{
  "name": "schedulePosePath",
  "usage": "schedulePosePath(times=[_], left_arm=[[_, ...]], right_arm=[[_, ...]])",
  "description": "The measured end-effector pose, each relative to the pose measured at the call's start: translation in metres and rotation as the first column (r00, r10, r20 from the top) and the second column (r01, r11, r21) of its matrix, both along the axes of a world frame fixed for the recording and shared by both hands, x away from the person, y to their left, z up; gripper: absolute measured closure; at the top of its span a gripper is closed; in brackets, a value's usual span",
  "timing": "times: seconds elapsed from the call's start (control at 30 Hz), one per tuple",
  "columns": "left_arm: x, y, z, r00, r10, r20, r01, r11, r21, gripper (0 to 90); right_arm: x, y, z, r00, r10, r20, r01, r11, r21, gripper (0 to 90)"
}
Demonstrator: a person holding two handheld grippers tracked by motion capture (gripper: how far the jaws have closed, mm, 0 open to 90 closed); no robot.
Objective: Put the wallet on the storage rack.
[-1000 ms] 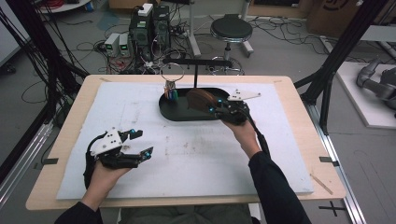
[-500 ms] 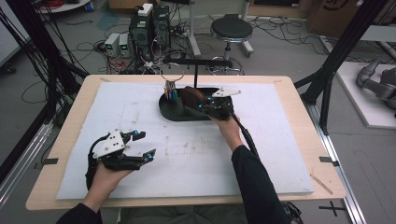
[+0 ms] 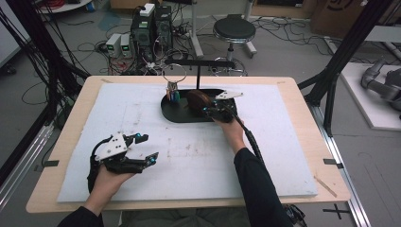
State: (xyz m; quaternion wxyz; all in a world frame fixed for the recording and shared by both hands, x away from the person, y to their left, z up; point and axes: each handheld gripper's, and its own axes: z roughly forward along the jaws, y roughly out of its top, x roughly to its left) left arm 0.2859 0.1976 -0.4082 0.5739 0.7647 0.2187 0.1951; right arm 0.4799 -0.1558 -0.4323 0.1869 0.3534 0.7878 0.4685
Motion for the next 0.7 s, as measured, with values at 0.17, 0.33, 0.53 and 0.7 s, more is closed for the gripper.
schedulePosePath(times=[0.17,0.33,0.53,0.7], left_arm=[[0.0,-0.001,-0.001,1.0,-0.005,-0.002,0.005,1.0,0.004,26.9],[0.001,-0.002,-0.001,1.0,-0.008,0.0,0.008,0.9999,0.009,26.9],[0.001,-0.002,-0.001,0.9999,-0.002,0.012,0.002,0.9996,0.03,26.9],[0.003,-0.002,0.0,0.9998,0.01,0.015,-0.01,0.9997,0.023,26.9]], right_arm=[[0.0,-0.002,0.0,0.9989,-0.042,-0.023,0.04,0.9979,-0.05,56.8],[-0.001,-0.01,0.006,0.9974,-0.07,-0.013,0.069,0.9943,-0.081,47.6],[-0.011,-0.029,0.022,0.9939,-0.107,0.027,0.109,0.9895,-0.095,39.6],[-0.029,-0.057,0.046,0.9944,-0.085,0.063,0.088,0.9947,-0.053,37.3]])
